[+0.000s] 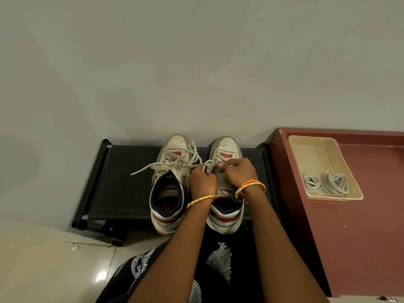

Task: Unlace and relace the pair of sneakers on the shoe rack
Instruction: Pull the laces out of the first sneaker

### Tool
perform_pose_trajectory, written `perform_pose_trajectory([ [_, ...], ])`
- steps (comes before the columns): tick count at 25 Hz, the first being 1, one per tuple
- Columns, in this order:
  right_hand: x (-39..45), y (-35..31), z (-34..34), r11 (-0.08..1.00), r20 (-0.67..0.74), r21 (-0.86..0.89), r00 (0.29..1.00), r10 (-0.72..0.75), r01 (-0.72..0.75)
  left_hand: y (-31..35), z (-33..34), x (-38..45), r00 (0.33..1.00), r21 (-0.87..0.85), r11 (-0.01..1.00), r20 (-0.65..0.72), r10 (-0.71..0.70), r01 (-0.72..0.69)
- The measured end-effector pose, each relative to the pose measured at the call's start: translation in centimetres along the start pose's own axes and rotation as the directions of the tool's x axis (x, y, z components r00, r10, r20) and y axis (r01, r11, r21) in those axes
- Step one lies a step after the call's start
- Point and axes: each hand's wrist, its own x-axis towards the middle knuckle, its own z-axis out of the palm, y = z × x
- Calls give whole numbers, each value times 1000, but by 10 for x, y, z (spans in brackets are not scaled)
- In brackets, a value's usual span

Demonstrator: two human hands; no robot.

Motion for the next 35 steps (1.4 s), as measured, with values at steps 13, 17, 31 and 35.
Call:
perform_pose_trajectory([
  [13,-7,-5,-13,980,-311,186,950,-10,72,1,-1,-4,1000,-21,1000,-10,2,-2],
  [17,1,-12,11,922,31,-374,995,-99,103,1,-4,-4,1000,-42,999,16,-5,6],
  [31,-9,14,-59,798,-133,559,925,356,-227,3,-3,-4,999,31,1000,-34,1,0],
  [35,-3,28,-55,902,-291,400,910,296,-166,1,-3,-4,981,202,962,-15,192,-185],
])
